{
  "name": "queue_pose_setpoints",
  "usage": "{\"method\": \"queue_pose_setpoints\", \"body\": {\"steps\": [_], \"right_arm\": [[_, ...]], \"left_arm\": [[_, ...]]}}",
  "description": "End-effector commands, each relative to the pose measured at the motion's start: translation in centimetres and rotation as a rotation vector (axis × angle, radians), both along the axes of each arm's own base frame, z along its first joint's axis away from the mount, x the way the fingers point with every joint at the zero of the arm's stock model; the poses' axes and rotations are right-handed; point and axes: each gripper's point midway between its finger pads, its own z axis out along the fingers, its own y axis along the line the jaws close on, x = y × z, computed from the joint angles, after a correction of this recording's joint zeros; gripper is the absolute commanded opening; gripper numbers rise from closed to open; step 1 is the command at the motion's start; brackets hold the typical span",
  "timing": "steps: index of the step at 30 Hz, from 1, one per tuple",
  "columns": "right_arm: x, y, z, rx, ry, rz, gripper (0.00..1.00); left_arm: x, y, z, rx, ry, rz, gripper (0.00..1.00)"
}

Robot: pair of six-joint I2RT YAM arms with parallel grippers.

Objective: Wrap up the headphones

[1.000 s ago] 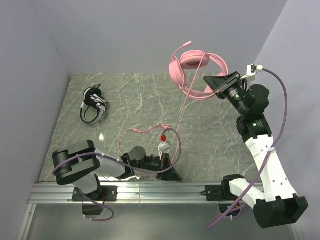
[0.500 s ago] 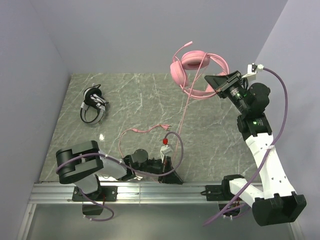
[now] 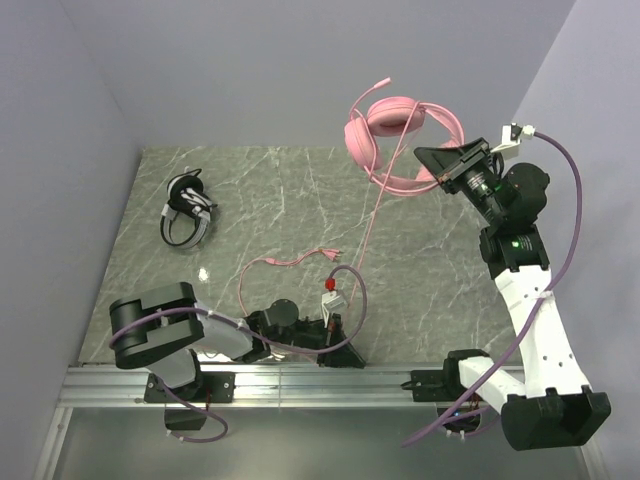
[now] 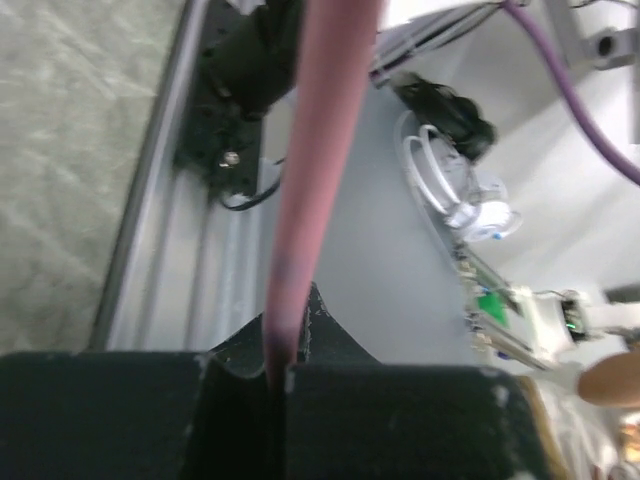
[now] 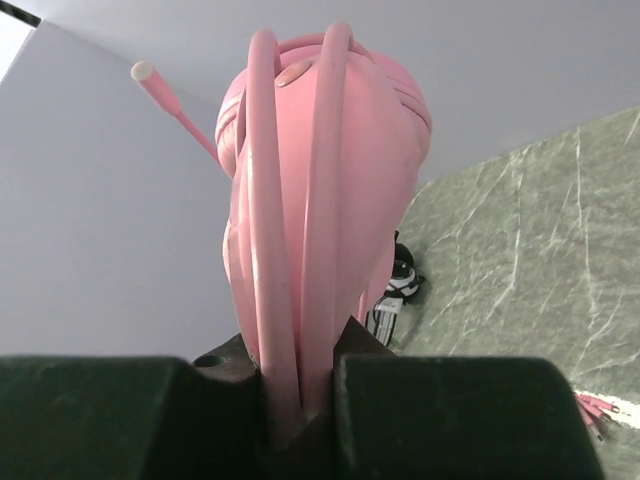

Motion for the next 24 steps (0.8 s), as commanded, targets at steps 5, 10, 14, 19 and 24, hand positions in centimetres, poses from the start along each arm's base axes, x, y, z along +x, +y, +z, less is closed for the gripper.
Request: {"method": "queue_pose_setpoints", "body": {"steps": [5,10,14,19,24], "right_arm": [[-7.2,0.9,10.5,0.068,-0.278,0.152,0.00],[-10.7,2.3,10.8,0.063,-0.261,0.311,0.00],[-13.5,3.4,9.4,0.057,-0.257,0.444,0.00],[-16.1,4.3,6.1,0.003,-0.199,0.547,0.00],[-18.4,4.9,3.1,-0.058,-0.169,0.624,0.00]], "left_arm": [[3.7,0.3,0.3,0.029,-0.136,0.129,0.01],[8.3,0.7,1.4,0.005,-0.137,0.174,0.00],[12.3,0.6,2.1,-0.005,-0.140,0.215,0.00],[17.8,0.0,4.4,-0.081,-0.168,0.247,0.01],[22.3,-0.7,6.2,-0.102,-0.198,0.239,0.00]]}}
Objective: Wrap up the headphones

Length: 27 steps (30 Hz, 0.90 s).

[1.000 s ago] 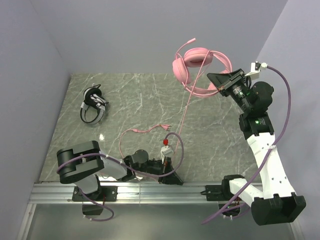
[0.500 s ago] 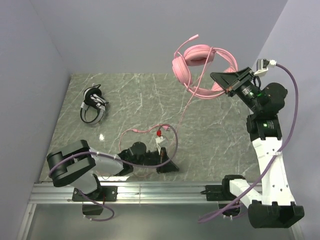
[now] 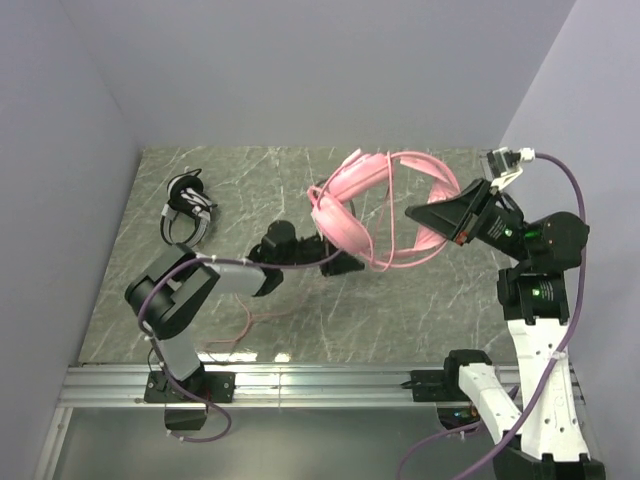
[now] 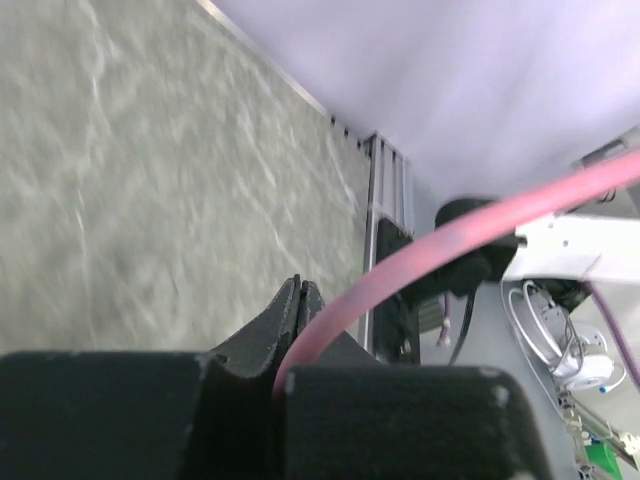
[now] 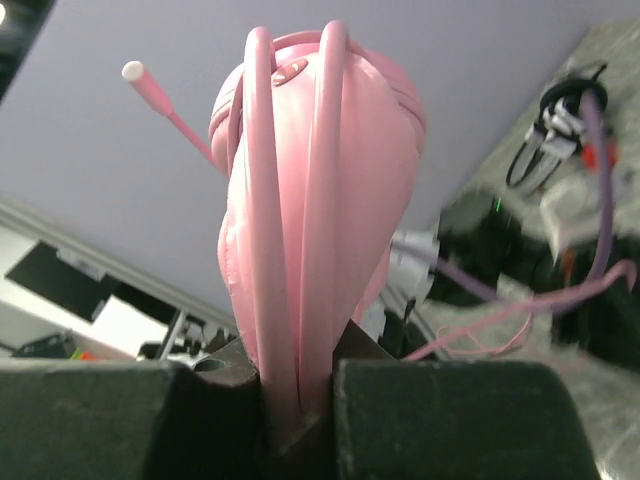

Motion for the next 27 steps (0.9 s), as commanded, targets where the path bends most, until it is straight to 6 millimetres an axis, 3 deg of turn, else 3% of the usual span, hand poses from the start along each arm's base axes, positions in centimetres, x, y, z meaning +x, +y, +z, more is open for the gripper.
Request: {"method": "queue_pose_setpoints", "body": {"steps": [1,5,9,10,12,13,14,15,17,27], "right_arm": [[-3.9,0.6,-0.5,-0.050,-0.083,0.084,0.00],[-6.0,0.7,-2.9,-0.118,-0.086,0.105,0.00],[-6.9,0.7,-6.1,-0.169,-0.047,0.129,0.00],[-7.0,0.7,-6.8,-0.180,-0.043,0.120,0.00],[-6.2,0.5,-9.2,-0.196,0.006,0.108,0.00],[-6.6,0.8,-10.1,-0.207,0.011,0.135,0.00],[-6.2,0.9,-11.5,-0.210,0.042,0.142,0.00],[-6.2,0.9,-12.2,-0.213,0.052,0.146,0.00],[-5.9,1.1,-13.7,-0.224,0.071,0.159,0.00],[-2.9,1.6,-18.6,-0.361,0.178,0.085,0.00]], "left_arm": [[2.9,-0.6,3.5,-0.072,-0.073,-0.050,0.00],[7.7,0.9,5.7,-0.112,-0.070,-0.019,0.01],[9.6,1.0,8.0,-0.105,-0.097,-0.059,0.01],[10.0,0.8,9.5,-0.106,-0.170,-0.070,0.01],[10.5,1.0,9.4,-0.050,-0.149,-0.066,0.00],[11.3,1.0,10.8,-0.041,-0.216,-0.058,0.00],[11.4,1.2,10.2,0.008,-0.170,-0.058,0.01],[11.9,1.1,11.8,0.012,-0.208,-0.056,0.01],[12.4,1.2,12.4,0.037,-0.258,-0.068,0.01],[12.5,2.2,17.8,0.004,-0.327,-0.102,0.01]]}}
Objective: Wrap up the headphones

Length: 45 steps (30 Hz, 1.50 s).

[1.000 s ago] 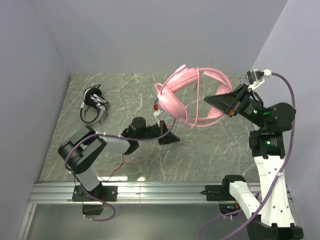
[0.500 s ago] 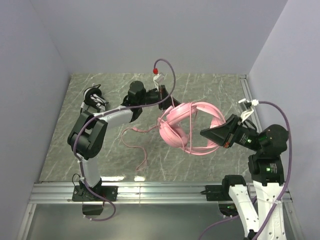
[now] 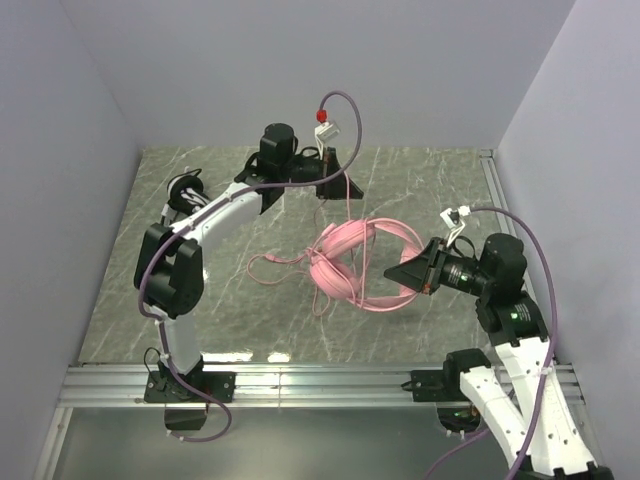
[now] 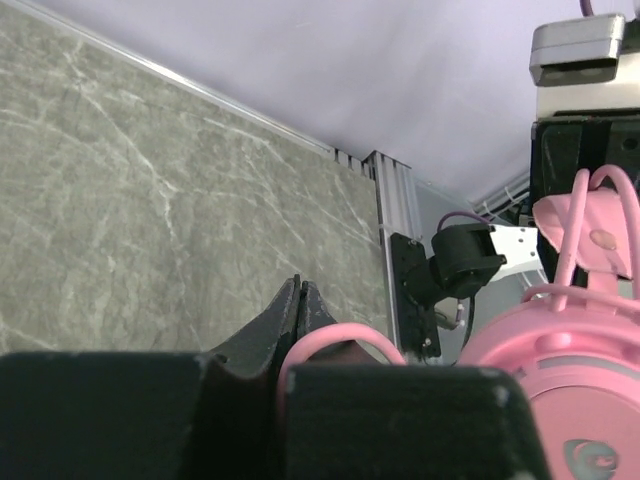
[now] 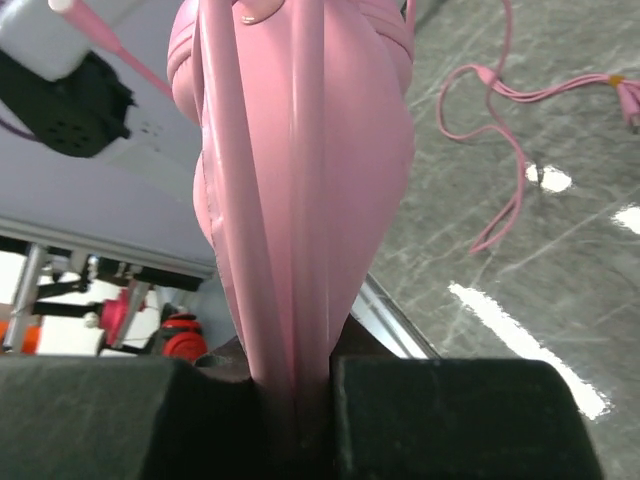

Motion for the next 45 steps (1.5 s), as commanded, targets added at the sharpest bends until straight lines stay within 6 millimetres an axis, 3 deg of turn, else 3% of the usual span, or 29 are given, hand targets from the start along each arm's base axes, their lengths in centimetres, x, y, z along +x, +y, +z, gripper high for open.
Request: {"method": "queue_pose_setpoints", "body": {"steps": [1,3,9,16,20,22,25,30,33,38,40,41,45], "right_arm": [[-0.8,0.8,-1.4,-0.058,0.043,0.041,0.00],[0.0,1.4,-2.9,-0.107,0.078,0.022,0.00],[2.6,1.9,-6.8,-0.262,0.151,-0.102,0.00],[3.8,2.5,-9.6,-0.384,0.189,-0.146,0.00],[3.8,2.8,-10.8,-0.446,0.203,-0.142,0.00],[3.6,3.0,-11.7,-0.491,0.215,-0.122,0.00],[3.9,3.1,-12.0,-0.545,0.199,-0.121,0.00],[3.1,4.9,-9.1,-0.432,0.118,-0.031,0.00],[2.7,5.2,-8.1,-0.424,0.092,-0.019,0.00],[2.8,3.7,-9.9,-0.544,0.142,-0.074,0.00],[2.6,3.3,-10.9,-0.595,0.151,-0.078,0.00],[2.6,3.1,-11.2,-0.614,0.154,-0.085,0.00],[3.2,2.1,-12.8,-0.707,0.177,-0.133,0.00]], "left_arm": [[1.2,1.6,4.5,-0.028,-0.117,0.052,0.00],[1.2,1.8,5.6,-0.022,-0.158,0.063,0.01],[0.8,3.2,6.4,0.053,-0.205,0.146,0.01],[-0.5,4.4,7.3,0.103,-0.265,0.219,0.00],[-0.3,5.2,8.0,0.159,-0.324,0.312,0.01],[-1.2,5.3,8.4,0.192,-0.359,0.323,0.02],[-1.3,5.4,8.7,0.262,-0.433,0.363,0.02],[-0.9,5.9,6.4,0.387,-0.408,0.373,0.02],[-0.7,5.8,6.3,0.370,-0.429,0.385,0.02],[0.3,6.3,7.8,0.359,-0.463,0.457,0.03],[0.7,6.6,7.2,0.408,-0.442,0.466,0.02],[1.0,6.9,8.0,0.413,-0.453,0.490,0.02],[1.3,7.5,6.5,0.508,-0.409,0.502,0.03]]}}
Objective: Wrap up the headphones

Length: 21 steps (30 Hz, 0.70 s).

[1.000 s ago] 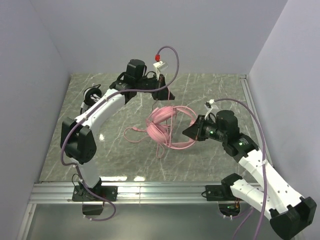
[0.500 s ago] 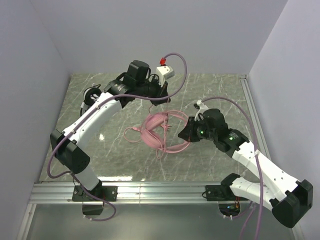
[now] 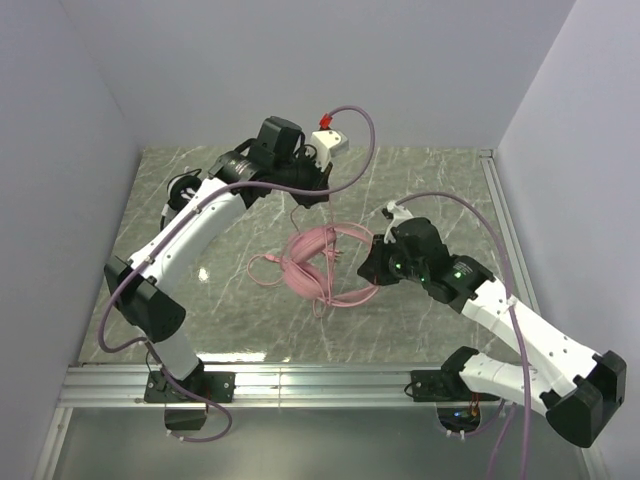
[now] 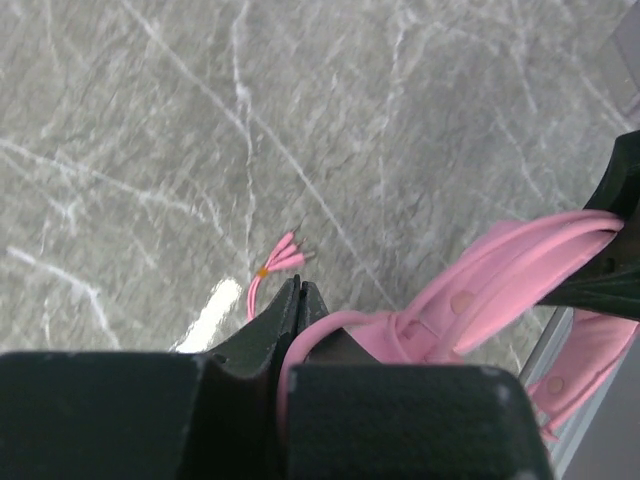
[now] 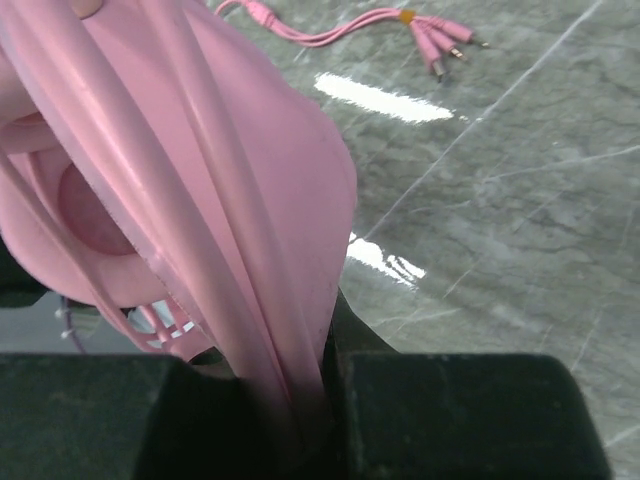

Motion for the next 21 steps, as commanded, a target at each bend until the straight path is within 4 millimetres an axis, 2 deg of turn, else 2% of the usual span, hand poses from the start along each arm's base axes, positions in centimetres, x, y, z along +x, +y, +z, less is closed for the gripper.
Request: {"method": "queue_pose_setpoints", "body": {"steps": [1,4,8,10,15,19,21], "right_arm": [[-1.5,-2.3,-3.1,-0.171,0.111,-0.030,0.00],[-0.7,-3.1,-3.8,-0.231,0.111,-0.080,0.00],[0.6,-4.3,-4.4,-0.336,0.111,-0.146,0.00],[1.5,-5.3,-3.9,-0.381,0.088,-0.203,0.00],[3.4,-5.6,-3.3,-0.431,0.064,-0.282,0.00],[5.1,-7.1,-3.3,-0.510,0.038,-0.390,0.00],[5.6,-7.2,-3.3,-0.507,0.036,-0.415,0.00]], "left_arm": [[1.8,0.7,5.6,-0.034,-0.158,0.069,0.03],[1.5,0.7,5.0,-0.009,-0.110,0.075,0.04],[0.6,0.9,2.9,0.101,-0.044,0.071,0.04],[0.3,0.7,2.0,0.157,-0.044,0.088,0.03],[-1.2,-0.1,-0.3,0.183,0.082,0.077,0.03],[-1.7,-0.1,-1.2,0.191,0.143,0.103,0.04],[-1.6,0.0,-1.4,0.191,0.163,0.135,0.04]]}}
